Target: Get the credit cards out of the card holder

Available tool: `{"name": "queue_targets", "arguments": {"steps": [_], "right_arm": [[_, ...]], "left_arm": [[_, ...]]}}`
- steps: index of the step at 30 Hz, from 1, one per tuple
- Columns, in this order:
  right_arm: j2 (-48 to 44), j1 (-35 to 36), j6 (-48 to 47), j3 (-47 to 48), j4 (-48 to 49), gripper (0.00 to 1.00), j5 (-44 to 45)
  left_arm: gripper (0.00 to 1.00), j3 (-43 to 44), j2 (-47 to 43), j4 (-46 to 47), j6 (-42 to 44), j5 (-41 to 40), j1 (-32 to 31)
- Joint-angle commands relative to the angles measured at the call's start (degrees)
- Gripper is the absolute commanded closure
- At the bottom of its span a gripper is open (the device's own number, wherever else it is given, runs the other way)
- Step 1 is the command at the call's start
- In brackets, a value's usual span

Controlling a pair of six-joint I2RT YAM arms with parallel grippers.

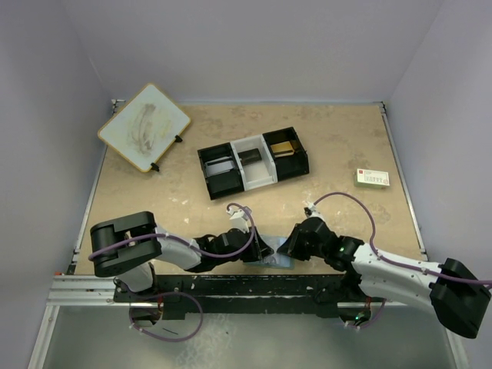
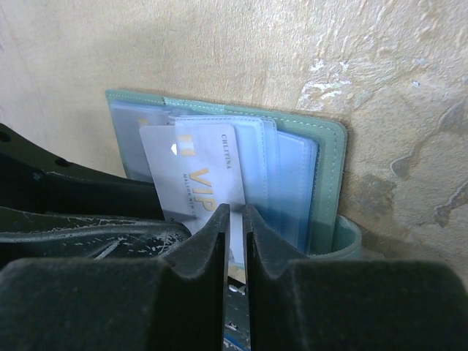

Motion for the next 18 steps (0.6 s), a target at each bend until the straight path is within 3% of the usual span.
{"name": "queue_targets", "arguments": {"steps": [1,9,18], "right_arm": [[0.46,-0.22,0.14,-0.11,-3.23,0.84,1.18],[0.37,-0.20,0.33,-0.12,-3.59,0.84,1.48],[1.57,-0.20,0.34,0.32,-3.58,0.84,1.76]], "left_arm": [[0.73,-0.75,-0.22,3.36,-1.20,-0.73,0.18],[0.91,-1.13,-1.69,2.64,-1.21,-1.61,0.15],[0.98,-1.16,-7.01,-3.70,0.52,-3.86,0.18]]}}
